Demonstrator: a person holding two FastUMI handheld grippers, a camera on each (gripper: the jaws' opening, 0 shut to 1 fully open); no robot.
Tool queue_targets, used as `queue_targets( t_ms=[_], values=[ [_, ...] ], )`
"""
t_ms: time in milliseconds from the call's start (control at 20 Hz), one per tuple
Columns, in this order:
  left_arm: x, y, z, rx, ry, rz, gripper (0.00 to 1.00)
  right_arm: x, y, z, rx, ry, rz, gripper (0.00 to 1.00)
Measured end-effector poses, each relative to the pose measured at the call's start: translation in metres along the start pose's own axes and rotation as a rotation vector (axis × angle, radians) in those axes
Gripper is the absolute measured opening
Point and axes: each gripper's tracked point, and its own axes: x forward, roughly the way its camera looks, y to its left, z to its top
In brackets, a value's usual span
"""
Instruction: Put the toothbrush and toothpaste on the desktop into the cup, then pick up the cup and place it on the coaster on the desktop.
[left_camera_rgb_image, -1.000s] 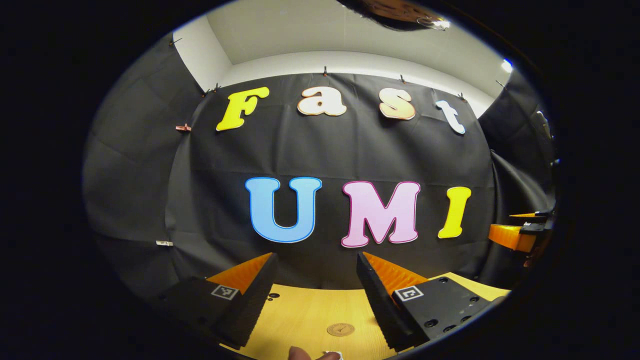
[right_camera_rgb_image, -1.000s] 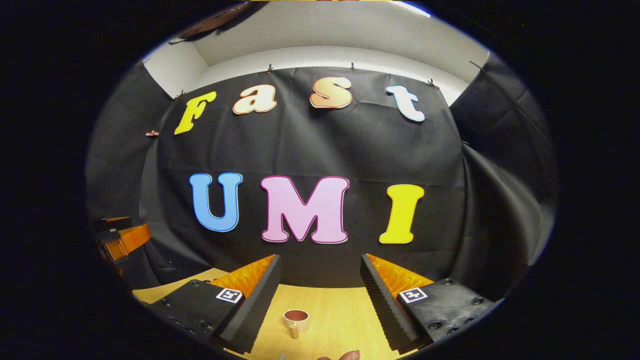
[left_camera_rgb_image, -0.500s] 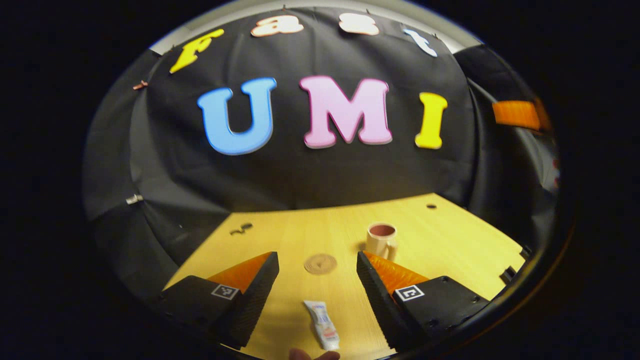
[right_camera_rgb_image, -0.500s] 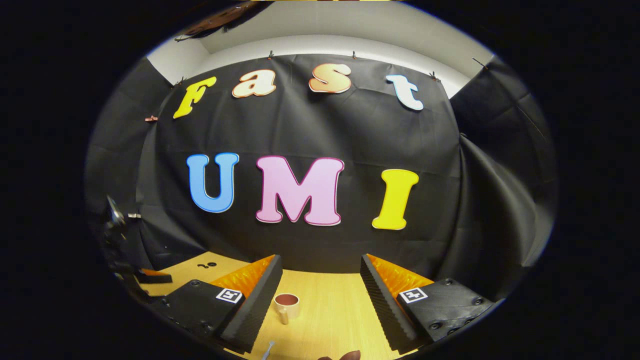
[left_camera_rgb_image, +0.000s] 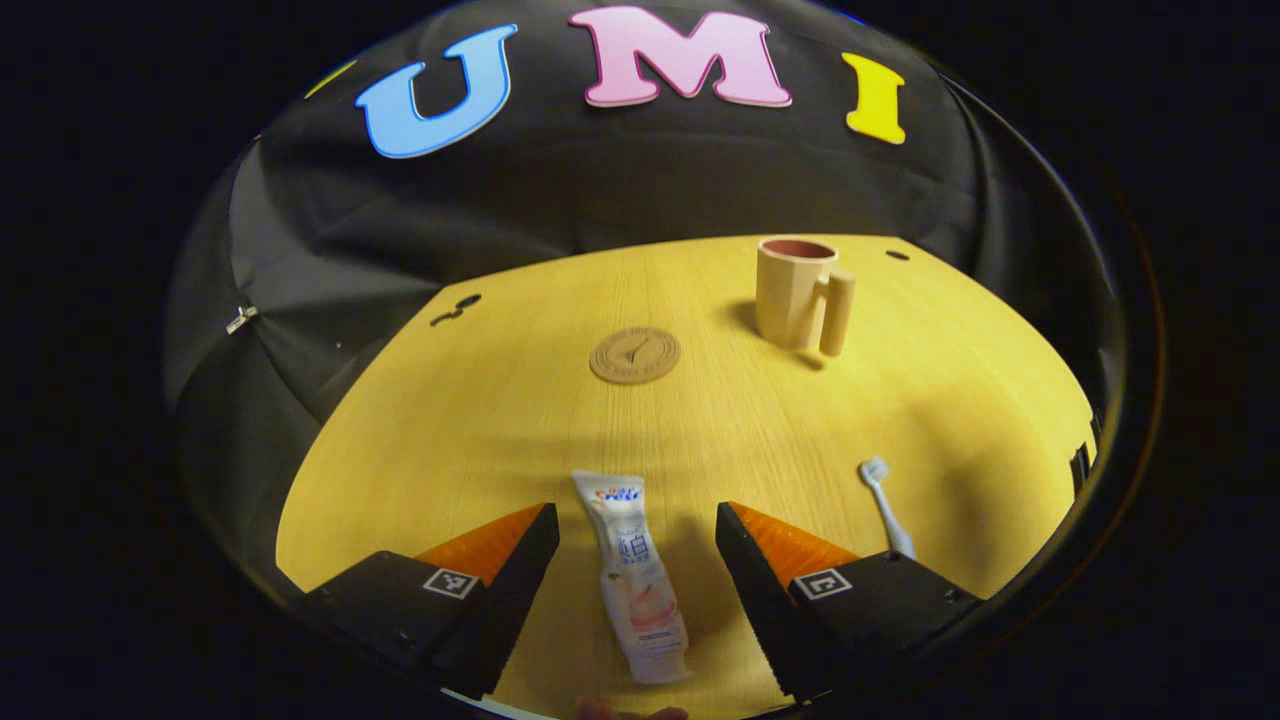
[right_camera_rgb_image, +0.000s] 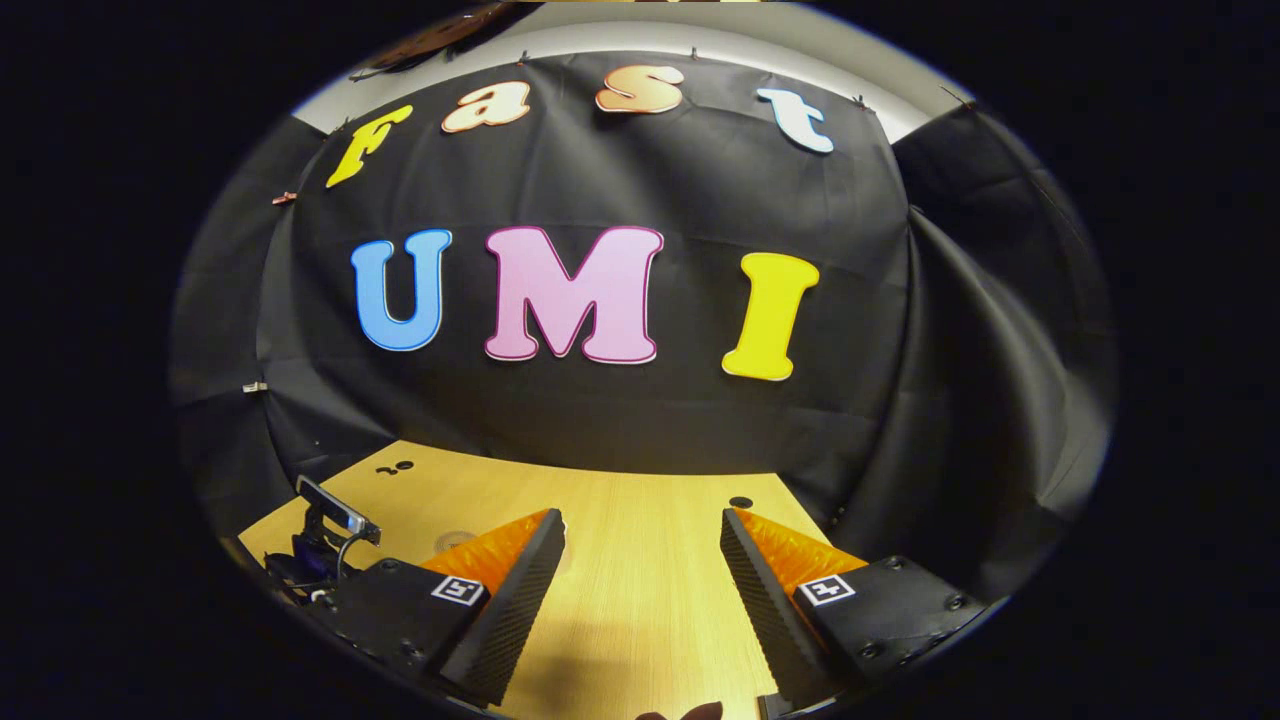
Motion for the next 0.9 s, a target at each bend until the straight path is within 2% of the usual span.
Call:
queue_targets(
  t_ms=[150,250,400,450,550,800,850,900],
  values=[
    [0.013,0.003,-0.023,-0.005,0.086,0.01,0.91,0.012,-0.003,-0.021,-0.008,0.05,0.008,0.97],
    [0.017,0.002,-0.021,-0.019,0.089,0.0,0.89,0.018,0.001,-0.037,-0.029,0.086,0.027,0.97],
    [0.015,-0.006,-0.02,-0.023,0.095,-0.042,0.81,0.022,0.019,-0.066,-0.021,0.173,0.083,0.97],
    [0.013,-0.006,-0.021,-0.019,0.11,-0.039,0.66,0.021,0.026,-0.073,-0.014,0.194,0.101,0.97],
    [0.017,-0.005,-0.022,-0.015,0.119,-0.037,0.49,0.023,0.039,-0.087,-0.005,0.241,0.128,0.97],
    [0.017,-0.004,-0.023,-0.05,0.137,-0.105,0.42,0.008,0.088,-0.152,0.064,0.462,0.207,0.98],
    [0.017,-0.003,-0.02,-0.054,0.135,-0.119,0.43,0.005,0.1,-0.166,0.07,0.508,0.217,0.98],
    [0.018,-0.002,-0.019,-0.057,0.127,-0.131,0.36,0.003,0.112,-0.182,0.069,0.554,0.224,0.98]
  ],
)
